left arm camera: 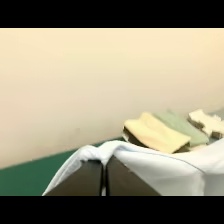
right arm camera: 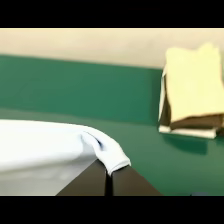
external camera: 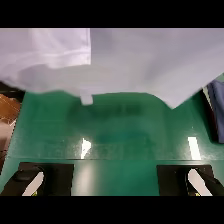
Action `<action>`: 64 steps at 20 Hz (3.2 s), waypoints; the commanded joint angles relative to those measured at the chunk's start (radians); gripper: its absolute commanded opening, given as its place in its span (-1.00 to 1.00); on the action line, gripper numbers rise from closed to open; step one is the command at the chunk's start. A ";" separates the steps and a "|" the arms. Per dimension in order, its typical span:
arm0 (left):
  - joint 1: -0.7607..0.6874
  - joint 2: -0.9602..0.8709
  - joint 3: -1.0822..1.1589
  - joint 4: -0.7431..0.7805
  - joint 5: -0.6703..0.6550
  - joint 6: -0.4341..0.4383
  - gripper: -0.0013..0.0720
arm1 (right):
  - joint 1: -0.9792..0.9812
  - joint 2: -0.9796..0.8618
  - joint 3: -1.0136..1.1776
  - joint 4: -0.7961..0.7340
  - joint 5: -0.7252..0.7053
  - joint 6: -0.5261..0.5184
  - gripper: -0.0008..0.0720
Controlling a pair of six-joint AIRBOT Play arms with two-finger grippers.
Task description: Fold the shirts.
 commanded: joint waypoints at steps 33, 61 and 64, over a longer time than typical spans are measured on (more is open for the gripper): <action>-0.031 -0.859 -0.550 0.239 -0.230 0.006 -0.89 | 0.310 -0.761 -0.378 -0.286 -0.003 0.057 -0.94; -0.031 -0.090 -1.622 0.052 -0.105 -0.158 0.37 | 0.187 -0.248 -0.897 -0.045 -0.127 0.005 0.23; -0.031 -0.090 -1.629 -0.014 -0.109 -0.124 0.36 | 0.187 -0.247 -0.897 -0.045 -0.122 0.005 0.23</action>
